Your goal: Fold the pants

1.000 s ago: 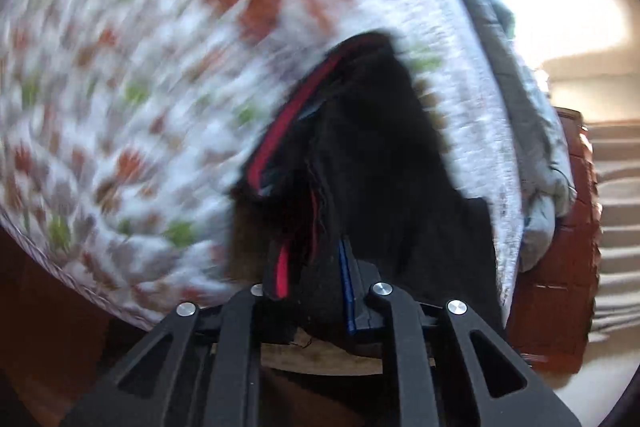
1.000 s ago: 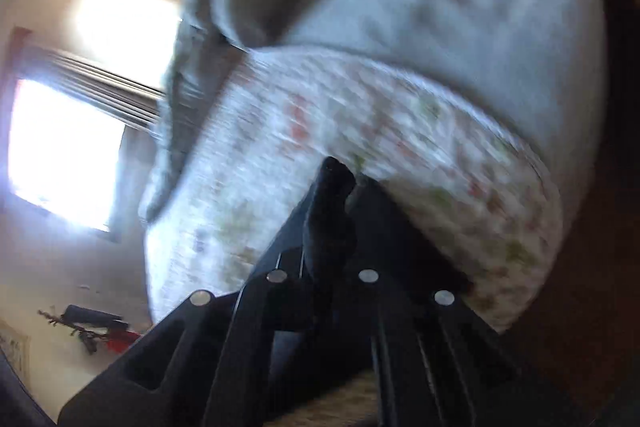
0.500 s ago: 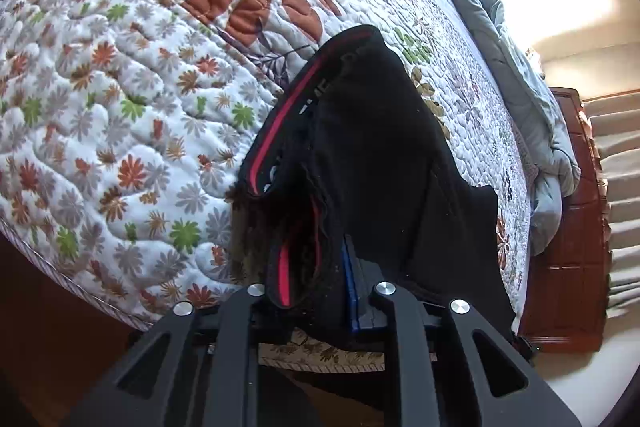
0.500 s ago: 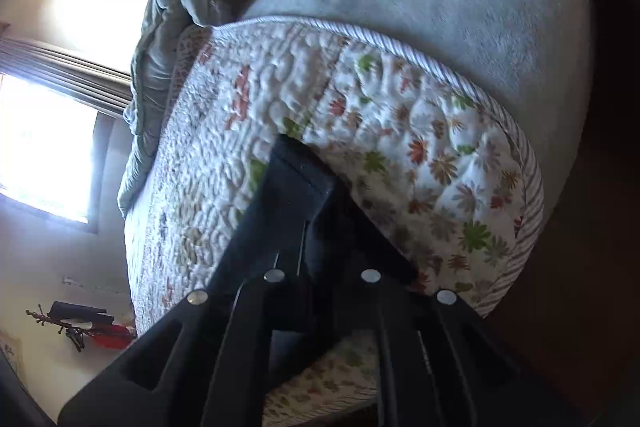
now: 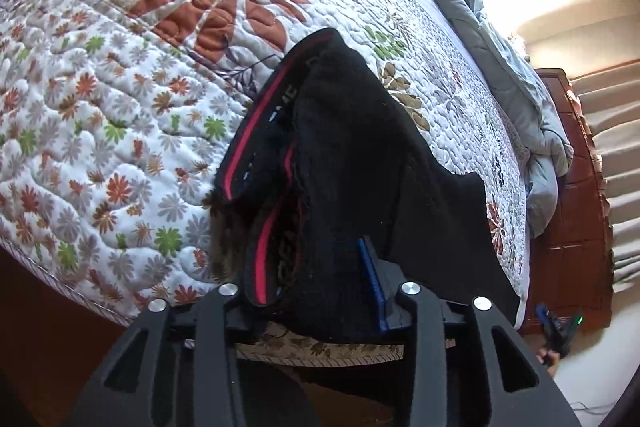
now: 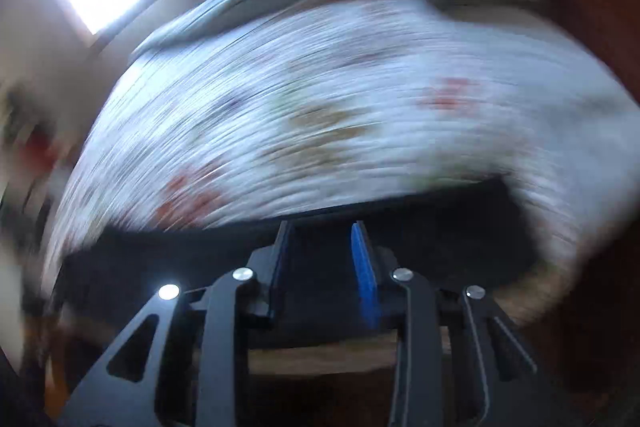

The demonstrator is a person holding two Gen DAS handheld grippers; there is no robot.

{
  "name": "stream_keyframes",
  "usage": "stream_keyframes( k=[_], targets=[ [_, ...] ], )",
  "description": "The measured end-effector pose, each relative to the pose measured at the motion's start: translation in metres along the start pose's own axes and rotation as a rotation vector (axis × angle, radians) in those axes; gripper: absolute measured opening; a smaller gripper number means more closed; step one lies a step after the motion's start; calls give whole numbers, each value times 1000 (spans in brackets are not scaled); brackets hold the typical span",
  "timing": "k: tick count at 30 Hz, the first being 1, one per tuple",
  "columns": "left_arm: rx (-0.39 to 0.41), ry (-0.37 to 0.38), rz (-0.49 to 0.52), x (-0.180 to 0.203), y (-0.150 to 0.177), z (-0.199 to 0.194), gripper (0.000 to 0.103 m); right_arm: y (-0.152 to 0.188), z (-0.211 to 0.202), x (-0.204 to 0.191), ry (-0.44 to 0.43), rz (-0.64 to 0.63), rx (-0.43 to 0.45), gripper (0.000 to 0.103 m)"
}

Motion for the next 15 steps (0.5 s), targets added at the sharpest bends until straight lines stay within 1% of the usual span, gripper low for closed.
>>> stream_keyframes(
  k=[1, 2, 4, 5, 6, 8, 9, 11, 13, 15],
  targets=[
    [2, 2, 2, 1, 0, 1, 41, 3, 25, -50, -111, -100, -74, 33],
    [5, 5, 3, 2, -1, 2, 42, 6, 49, -96, -195, -207, -136, 31],
    [6, 8, -2, 3, -1, 4, 42, 10, 88, -154, -310, -324, -239, 30],
    [7, 11, -6, 3, -1, 5, 42, 10, 115, -184, -361, -383, -292, 29],
    [7, 15, -11, 3, -2, 5, 42, 11, 130, -199, -382, -423, -320, 30],
    [10, 20, -20, 1, -1, 5, 42, 15, 170, -226, -416, -500, -415, 31],
    [9, 21, -17, 2, -1, 6, 42, 18, 181, -235, -428, -525, -452, 31],
    [8, 25, -14, 1, 0, 5, 42, 30, 194, -252, -463, -595, -513, 31],
    [9, 31, -13, 0, 1, 4, 42, 38, 201, -258, -473, -643, -545, 31],
    [11, 36, -14, -1, 1, 4, 43, 46, 207, -261, -484, -664, -571, 31]
  ],
)
Point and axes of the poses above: each gripper's, at about its wrist camera, not at the fingertips, and z roughly the way its jaws point, x to its right, y to its underside, the point moved 10 cm from there along z, roughly the way its jaws point, and after that the axes turned 11 degrees about x, right-handed, at the moved point
